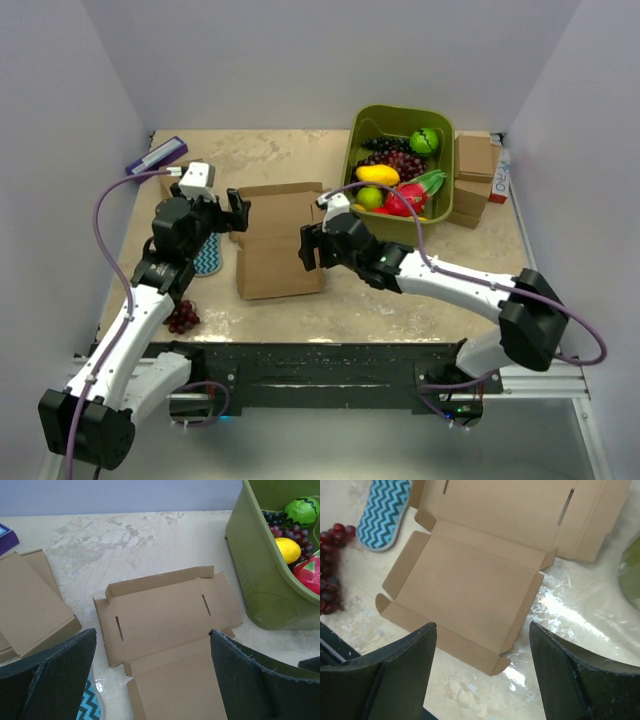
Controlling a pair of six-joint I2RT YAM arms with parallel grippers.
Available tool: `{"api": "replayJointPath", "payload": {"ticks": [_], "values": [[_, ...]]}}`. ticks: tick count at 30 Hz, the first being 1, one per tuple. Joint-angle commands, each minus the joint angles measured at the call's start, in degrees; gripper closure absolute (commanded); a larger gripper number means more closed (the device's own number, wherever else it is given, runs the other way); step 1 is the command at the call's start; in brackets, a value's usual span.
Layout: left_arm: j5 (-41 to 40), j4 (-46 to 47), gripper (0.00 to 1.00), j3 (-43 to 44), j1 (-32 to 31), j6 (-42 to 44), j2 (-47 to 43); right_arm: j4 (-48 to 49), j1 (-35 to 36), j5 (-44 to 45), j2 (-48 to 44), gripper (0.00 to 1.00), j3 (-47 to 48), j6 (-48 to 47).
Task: Fold the paper box
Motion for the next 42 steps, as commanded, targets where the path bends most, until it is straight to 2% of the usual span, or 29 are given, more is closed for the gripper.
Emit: {"api": "replayJointPath", "payload": {"ticks": [1,5,9,15,19,22,24,26,27,28,32,42], "values": [[2.11,0.76,0.00,0.72,2.06,-1.91,2.10,4.66,0.23,4.36,4.78,0.25,2.12,7.28],[6.68,1.37,0.00,0.72,4.61,-3.58,3.33,4.84,0.31,6.91,9.88,0.28,0.80,8.07],[7.22,1.55,0.00,0.55,5.05,-3.15,3.51,6.41,0.14,8.84,12.69,0.30,-0.34,9.04],[6.87,0.76,0.00,0.81,5.32,-2.79,4.83,5.63,0.23,9.11,18.58,0.41,1.23,9.92],[9.75,1.20,0.00,0.55,7.33,-4.46,5.61,6.77,0.23,9.20,19.73,0.46,0.53,10.27],[11.26,1.29,0.00,0.55,9.00,-5.25,6.14,7.04,0.23,8.59,19.65,0.58,0.45,10.27],[10.74,0.32,0.00,0.29,9.36,-4.82,6.06,8.26,0.31,6.93,18.95,0.77,-0.08,10.36],[9.33,-1.51,0.00,-0.24,9.71,-4.12,5.80,9.23,0.23,5.51,17.46,0.86,-0.52,10.36],[8.54,-2.31,0.00,-0.42,9.80,-3.85,5.79,9.67,0.23,4.72,17.01,0.95,-0.52,10.36],[5.58,-3.10,0.00,-0.42,10.06,-3.68,5.18,9.76,0.23,3.32,16.40,1.00,-0.43,10.71],[-2.61,-6.09,0.00,-1.47,10.94,-2.53,2.29,10.20,0.23,1.47,10.62,1.00,-1.66,11.41],[-1.31,-6.89,0.00,-1.82,17.00,-4.81,0.52,14.86,0.23,-2.41,-2.41,1.00,-5.00,12.11]]}}
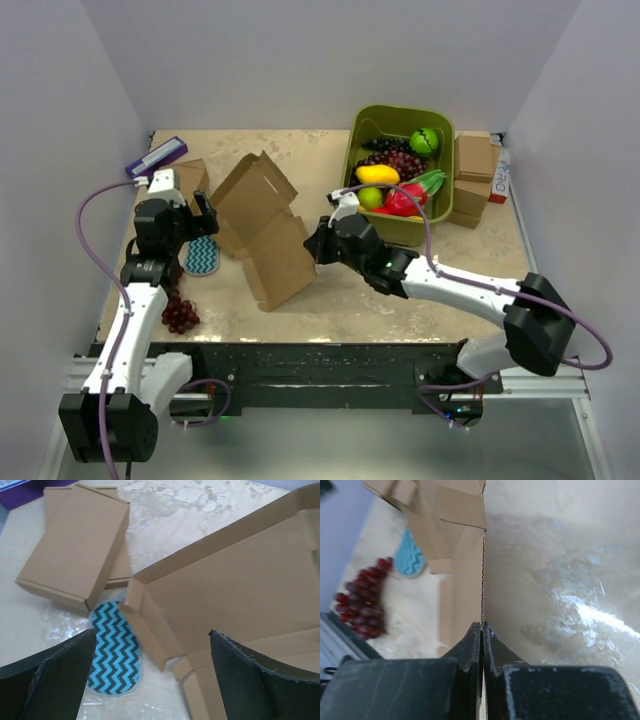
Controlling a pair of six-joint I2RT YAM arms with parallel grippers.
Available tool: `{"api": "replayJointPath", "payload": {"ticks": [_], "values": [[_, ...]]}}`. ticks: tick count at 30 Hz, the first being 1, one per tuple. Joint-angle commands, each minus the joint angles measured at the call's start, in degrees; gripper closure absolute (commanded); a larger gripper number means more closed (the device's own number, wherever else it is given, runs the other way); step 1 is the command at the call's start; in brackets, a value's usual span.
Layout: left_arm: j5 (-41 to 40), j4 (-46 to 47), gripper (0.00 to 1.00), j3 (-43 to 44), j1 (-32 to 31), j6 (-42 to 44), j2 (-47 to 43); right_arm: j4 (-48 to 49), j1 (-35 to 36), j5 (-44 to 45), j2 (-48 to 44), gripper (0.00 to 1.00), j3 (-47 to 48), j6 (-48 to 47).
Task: Fold the paper box
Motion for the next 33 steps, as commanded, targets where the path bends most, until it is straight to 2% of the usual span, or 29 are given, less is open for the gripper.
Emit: {"api": "replayJointPath", "payload": {"ticks": [1,3,10,15,21,24,29,33], "values": [[-0.96,0.96,0.00,-0.05,3.13,-1.95,-2.14,4.13,-0.08,-1.07,-5.36,1.00,-1.46,1.82],[-0.43,1.66,0.00,-0.67,3.66,-2.39,-3.11,4.39,0.01,-0.28,-7.65,1.00,-2.08,2.61],[9.31,5.27,0.00,-2.34,4.45,-4.93,-5.40,2.99,-0.34,2.27,-15.56,1.00,-1.91,3.58],[10.64,5.62,0.00,-3.30,4.89,-7.05,-5.93,2.46,-1.48,0.52,-18.91,1.00,-1.55,4.37],[16.17,10.54,0.01,-4.71,5.42,-11.09,-5.05,2.72,-1.57,-1.07,-21.28,1.00,-2.17,5.07],[18.46,15.19,0.07,-5.24,5.51,-12.06,-4.96,2.63,-1.57,-1.07,-22.07,1.00,-2.87,5.43],[18.47,15.64,0.21,-5.59,5.51,-11.63,-3.82,2.63,-1.57,-1.77,-22.60,1.00,-3.05,5.86],[17.67,15.02,0.23,-5.15,5.59,-11.27,-3.21,2.63,-1.57,-2.56,-22.78,1.00,-3.05,6.04]]}}
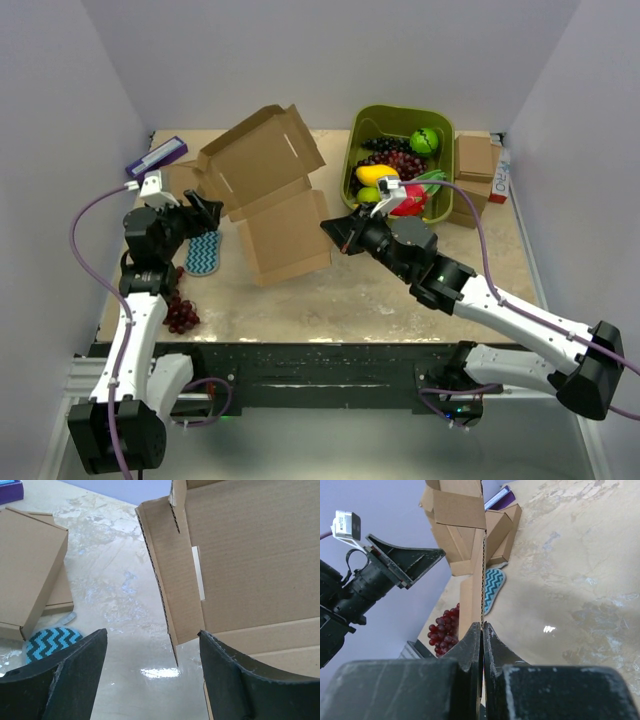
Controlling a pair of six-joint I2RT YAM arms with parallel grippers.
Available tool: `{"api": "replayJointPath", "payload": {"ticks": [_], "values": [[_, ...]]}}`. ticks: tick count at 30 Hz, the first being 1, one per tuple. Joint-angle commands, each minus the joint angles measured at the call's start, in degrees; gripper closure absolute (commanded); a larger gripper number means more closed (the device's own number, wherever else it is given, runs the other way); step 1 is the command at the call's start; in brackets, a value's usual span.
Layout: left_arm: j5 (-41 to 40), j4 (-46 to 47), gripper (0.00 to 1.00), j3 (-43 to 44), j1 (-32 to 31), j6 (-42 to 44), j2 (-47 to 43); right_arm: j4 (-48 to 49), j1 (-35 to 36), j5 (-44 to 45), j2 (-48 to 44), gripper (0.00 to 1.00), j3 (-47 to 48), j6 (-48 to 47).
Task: Fold the paper box
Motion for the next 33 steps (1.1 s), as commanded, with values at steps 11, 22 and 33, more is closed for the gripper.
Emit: {"api": "replayJointPath", "payload": {"ticks": [11,22,33], "values": [[7.41,7.86,0.50,1.79,0.59,-0.87,4.46,1.87,-0.11,-2.79,-1.73,1.00,-1.68,2.24],[11.18,4.96,1.00,1.17,0.33,10.37,0.34,-4.08,-0.11,2.39,-1.90,0.60,-3.00,1.37],[21.81,-0.66,1.00,0.91,-9.78,22.42,-3.01,-17.81,-0.11,16.72,-9.38,0.11,3.41,-13.57]]}}
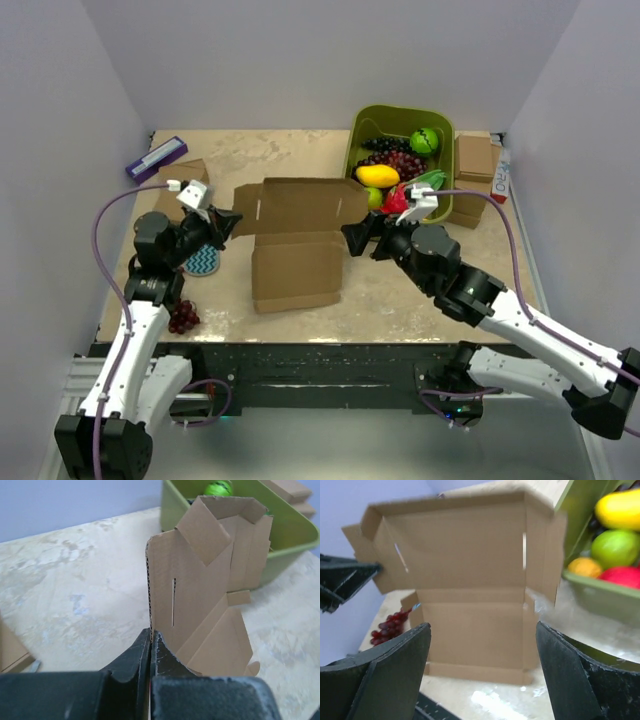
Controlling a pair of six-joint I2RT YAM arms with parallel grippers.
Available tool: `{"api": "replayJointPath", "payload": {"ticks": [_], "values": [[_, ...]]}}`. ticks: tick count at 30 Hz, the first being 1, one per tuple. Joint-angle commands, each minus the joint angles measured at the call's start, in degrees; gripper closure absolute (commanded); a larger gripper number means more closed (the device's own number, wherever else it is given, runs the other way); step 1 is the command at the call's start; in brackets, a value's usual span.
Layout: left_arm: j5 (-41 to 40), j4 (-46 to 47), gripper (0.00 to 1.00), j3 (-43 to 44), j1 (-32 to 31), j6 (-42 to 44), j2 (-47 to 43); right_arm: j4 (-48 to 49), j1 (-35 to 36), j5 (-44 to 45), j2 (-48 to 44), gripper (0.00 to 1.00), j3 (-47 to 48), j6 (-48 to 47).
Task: Fold the paper box
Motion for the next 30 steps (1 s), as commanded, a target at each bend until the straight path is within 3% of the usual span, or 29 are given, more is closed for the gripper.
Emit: {"api": "replayJointPath", "payload": {"ticks": [1,7,9,11,15,30], "values": [[8.80,-1.36,1.00,0.89,-2.98,5.22,0.62,-3.65,-0.02,3.01,0.17,0.10,5.58,-9.98],[17.24,-0.66,1.00,1.32,-3.25,5.75,3.26,-3.81,-0.02,-12.56,4.47,0.09,11.02,-22.55],[18.21,-0.66,1.00,1.33,-3.34,5.84,3.44,-5.23,-0.02,-15.46,7.63,0.16,14.63,-24.76],[18.30,-0.66,1.00,1.24,-3.34,5.92,3.26,-8.39,-0.02,-16.00,10.45,0.22,18.31,-27.84],[18.91,-0.66,1.00,1.15,-3.34,5.92,3.61,-8.40,-0.11,-17.66,14.41,0.21,20.35,-32.15],[19.97,-0.31,1.00,0.97,-3.43,5.66,4.23,-1.63,-0.02,-12.49,18.46,0.24,16.05,-42.79]]}}
